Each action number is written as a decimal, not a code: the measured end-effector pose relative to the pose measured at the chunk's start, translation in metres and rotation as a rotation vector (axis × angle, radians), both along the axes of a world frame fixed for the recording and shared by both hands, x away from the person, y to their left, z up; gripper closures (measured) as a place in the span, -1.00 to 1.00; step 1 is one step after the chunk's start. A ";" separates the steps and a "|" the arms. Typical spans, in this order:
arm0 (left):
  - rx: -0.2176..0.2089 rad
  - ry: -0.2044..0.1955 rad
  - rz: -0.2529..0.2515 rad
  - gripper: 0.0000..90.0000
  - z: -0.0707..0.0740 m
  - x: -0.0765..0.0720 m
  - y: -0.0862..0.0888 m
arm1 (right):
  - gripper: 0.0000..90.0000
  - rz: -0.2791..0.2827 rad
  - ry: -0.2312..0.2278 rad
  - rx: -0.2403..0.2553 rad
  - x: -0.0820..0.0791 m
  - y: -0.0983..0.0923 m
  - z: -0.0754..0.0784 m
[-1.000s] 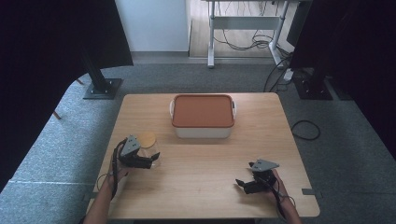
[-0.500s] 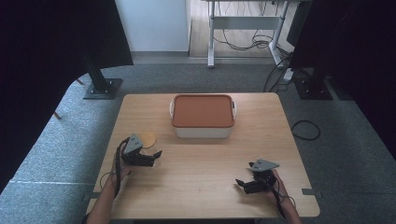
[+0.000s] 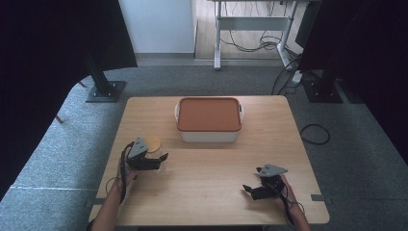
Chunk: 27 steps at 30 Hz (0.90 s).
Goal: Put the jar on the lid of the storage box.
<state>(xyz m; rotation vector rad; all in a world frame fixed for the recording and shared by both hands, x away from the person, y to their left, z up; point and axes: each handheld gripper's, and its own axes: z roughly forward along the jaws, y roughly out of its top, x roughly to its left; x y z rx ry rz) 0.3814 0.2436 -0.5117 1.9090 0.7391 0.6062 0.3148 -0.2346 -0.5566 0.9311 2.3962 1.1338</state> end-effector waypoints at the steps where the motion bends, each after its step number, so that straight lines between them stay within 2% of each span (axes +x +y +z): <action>1: 0.000 -0.001 0.000 -0.62 0.000 0.000 -0.001 | -0.82 0.000 -0.001 0.000 0.000 0.000 0.000; 10: -0.004 -0.007 0.002 -0.56 -0.001 0.000 -0.002 | -0.82 0.001 0.001 0.000 0.000 0.000 0.000; 14: -0.010 -0.013 0.004 -0.47 -0.001 0.000 -0.002 | -0.82 0.001 0.000 0.000 0.000 0.000 0.000; 27: -0.038 -0.019 0.013 -0.45 -0.003 -0.003 0.000 | -0.82 0.001 -0.001 0.000 0.000 0.000 0.000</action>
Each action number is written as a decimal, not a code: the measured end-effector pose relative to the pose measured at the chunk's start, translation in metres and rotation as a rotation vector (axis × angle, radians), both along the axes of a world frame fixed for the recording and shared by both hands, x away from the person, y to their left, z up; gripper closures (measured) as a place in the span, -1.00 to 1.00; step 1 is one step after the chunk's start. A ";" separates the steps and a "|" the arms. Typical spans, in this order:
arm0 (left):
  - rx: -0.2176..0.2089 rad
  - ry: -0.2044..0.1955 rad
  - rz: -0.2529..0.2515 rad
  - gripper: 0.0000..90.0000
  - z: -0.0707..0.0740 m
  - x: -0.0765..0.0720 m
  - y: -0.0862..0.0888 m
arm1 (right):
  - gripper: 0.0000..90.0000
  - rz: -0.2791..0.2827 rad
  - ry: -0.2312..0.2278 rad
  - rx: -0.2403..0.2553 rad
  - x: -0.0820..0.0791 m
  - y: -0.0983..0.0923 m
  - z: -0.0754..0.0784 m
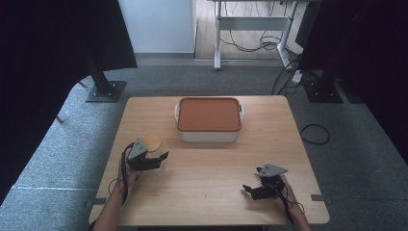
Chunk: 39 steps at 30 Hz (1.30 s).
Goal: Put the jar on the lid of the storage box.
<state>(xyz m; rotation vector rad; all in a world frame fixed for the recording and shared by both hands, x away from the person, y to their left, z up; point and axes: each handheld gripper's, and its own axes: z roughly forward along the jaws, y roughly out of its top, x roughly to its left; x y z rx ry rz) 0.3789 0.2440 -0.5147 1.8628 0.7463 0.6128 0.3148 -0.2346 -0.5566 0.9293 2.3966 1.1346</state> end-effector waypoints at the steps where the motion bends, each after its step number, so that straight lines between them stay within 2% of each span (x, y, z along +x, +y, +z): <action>1: -0.001 0.000 -0.001 -0.45 0.000 0.000 0.000 | -0.82 0.000 0.000 0.000 0.000 0.000 0.000; 12: 0.010 -0.005 -0.017 -0.45 0.001 -0.003 0.000 | -0.82 0.000 0.000 0.000 0.000 0.000 0.000; 20: 0.000 -0.007 -0.027 -0.45 0.001 -0.004 -0.002 | -0.82 0.001 0.000 -0.001 0.000 0.000 0.000; 39: -0.015 -0.044 -0.064 -0.44 0.018 -0.011 -0.007 | -0.82 0.001 -0.002 -0.005 0.000 0.000 0.000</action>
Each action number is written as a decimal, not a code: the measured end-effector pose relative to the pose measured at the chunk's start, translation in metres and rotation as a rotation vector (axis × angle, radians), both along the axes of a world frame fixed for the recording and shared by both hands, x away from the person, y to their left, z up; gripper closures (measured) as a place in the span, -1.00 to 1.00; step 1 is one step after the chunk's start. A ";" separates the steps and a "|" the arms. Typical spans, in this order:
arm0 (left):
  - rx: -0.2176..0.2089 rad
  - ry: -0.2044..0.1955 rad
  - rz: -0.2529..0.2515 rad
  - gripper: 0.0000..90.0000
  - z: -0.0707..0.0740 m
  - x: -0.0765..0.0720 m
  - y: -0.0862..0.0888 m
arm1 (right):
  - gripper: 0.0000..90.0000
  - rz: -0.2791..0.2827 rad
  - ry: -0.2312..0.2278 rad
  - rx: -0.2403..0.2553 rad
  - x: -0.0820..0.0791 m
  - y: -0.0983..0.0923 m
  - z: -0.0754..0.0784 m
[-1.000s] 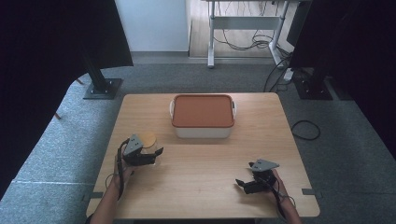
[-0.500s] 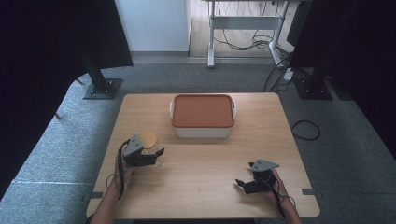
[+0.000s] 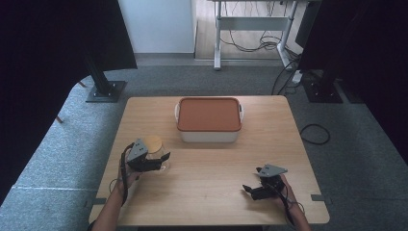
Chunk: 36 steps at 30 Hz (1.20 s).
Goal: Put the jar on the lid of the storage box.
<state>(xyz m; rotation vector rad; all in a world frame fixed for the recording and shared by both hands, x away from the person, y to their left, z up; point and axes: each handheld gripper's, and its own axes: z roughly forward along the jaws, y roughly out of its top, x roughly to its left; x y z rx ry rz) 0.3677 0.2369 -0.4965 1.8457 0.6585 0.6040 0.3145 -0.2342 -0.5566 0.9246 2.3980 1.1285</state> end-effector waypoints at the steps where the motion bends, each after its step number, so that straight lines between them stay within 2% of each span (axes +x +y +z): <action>1: -0.003 -0.003 -0.004 -0.44 0.001 0.000 0.000 | -0.82 0.000 0.000 0.000 0.000 0.000 0.000; 11: -0.007 -0.025 -0.038 -0.44 0.011 -0.004 -0.009 | -0.82 0.000 0.000 0.000 0.000 0.000 0.000; 36: 0.007 -0.057 -0.070 -0.44 0.033 -0.001 -0.018 | -0.82 0.002 0.000 -0.002 0.000 0.000 0.000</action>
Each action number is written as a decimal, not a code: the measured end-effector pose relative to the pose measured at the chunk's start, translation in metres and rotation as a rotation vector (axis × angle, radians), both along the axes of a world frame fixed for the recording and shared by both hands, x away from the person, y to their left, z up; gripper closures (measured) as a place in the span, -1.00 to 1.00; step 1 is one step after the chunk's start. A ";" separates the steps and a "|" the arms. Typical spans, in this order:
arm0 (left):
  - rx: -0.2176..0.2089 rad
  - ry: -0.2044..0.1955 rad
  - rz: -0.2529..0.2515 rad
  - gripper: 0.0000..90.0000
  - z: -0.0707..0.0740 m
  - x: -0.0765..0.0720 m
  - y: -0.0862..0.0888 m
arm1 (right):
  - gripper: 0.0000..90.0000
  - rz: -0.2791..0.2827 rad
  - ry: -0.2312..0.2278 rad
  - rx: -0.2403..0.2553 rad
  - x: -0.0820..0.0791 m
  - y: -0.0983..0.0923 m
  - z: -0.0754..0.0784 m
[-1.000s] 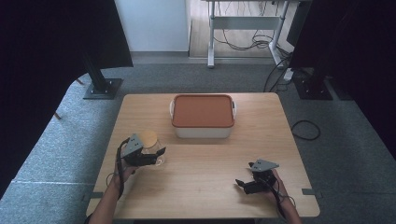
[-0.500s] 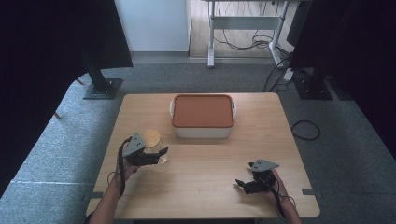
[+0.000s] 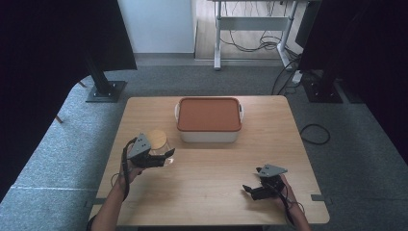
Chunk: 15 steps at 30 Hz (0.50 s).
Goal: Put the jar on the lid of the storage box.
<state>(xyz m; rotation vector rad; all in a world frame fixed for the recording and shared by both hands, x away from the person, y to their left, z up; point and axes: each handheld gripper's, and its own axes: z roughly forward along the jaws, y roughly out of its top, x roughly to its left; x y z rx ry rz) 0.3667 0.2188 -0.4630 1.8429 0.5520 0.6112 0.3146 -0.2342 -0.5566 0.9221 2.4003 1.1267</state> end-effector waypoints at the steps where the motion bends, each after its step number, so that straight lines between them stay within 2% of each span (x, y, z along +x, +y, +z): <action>1: 0.000 0.000 0.000 -0.44 0.000 0.000 -0.001 | -0.82 0.000 0.000 0.001 0.000 0.000 0.000; 15: -0.005 -0.013 -0.009 -0.44 0.008 0.003 -0.005 | -0.82 0.000 0.001 0.001 0.000 0.000 0.000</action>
